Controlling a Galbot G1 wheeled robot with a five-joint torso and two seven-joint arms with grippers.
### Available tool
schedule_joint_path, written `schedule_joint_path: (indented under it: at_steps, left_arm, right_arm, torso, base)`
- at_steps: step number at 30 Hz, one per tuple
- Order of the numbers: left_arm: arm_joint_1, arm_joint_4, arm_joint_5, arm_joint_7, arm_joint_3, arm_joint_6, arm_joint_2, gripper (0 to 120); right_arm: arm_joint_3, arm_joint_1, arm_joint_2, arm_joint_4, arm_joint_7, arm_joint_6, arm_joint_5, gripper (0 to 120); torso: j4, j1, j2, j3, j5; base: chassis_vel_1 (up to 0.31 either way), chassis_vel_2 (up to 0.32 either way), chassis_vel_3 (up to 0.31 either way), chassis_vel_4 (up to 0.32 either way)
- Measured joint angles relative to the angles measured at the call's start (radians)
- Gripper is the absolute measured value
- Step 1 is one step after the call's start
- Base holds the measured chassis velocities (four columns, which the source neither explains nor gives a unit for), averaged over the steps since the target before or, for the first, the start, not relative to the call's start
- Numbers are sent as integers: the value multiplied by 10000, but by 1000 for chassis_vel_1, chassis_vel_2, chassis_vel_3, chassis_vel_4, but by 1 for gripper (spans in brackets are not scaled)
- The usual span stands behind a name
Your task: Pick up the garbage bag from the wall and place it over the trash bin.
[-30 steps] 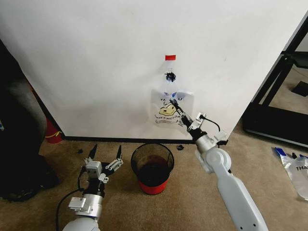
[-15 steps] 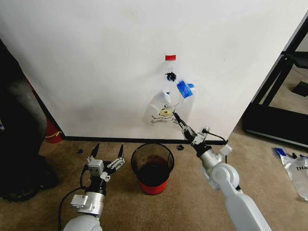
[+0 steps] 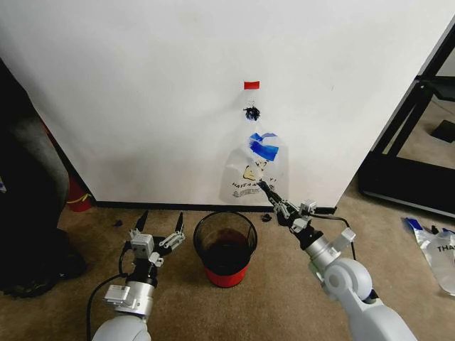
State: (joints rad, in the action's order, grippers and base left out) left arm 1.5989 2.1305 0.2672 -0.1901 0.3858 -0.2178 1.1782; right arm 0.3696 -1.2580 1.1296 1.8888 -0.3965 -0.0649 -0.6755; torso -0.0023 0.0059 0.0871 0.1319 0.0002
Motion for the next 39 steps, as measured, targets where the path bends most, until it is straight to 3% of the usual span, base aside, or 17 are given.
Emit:
schedule_joint_path:
  at_steps: [19,39]
  left_arm:
    - [-85,-50,-3,3,-104,4,-99,99]
    - [-142,-65,2,3,-167,-3,-150,99]
  right_arm:
    - [384,-1481,-773,383,-349,-2009,3458,0]
    - [553,-2461,-832,306,20,-3092,4718,0]
  torso:
    - [0,0,0,0,-1]
    - [0,0,0,0,-2]
  base:
    - [0,0,0,0]
    - [0,0,0,0]
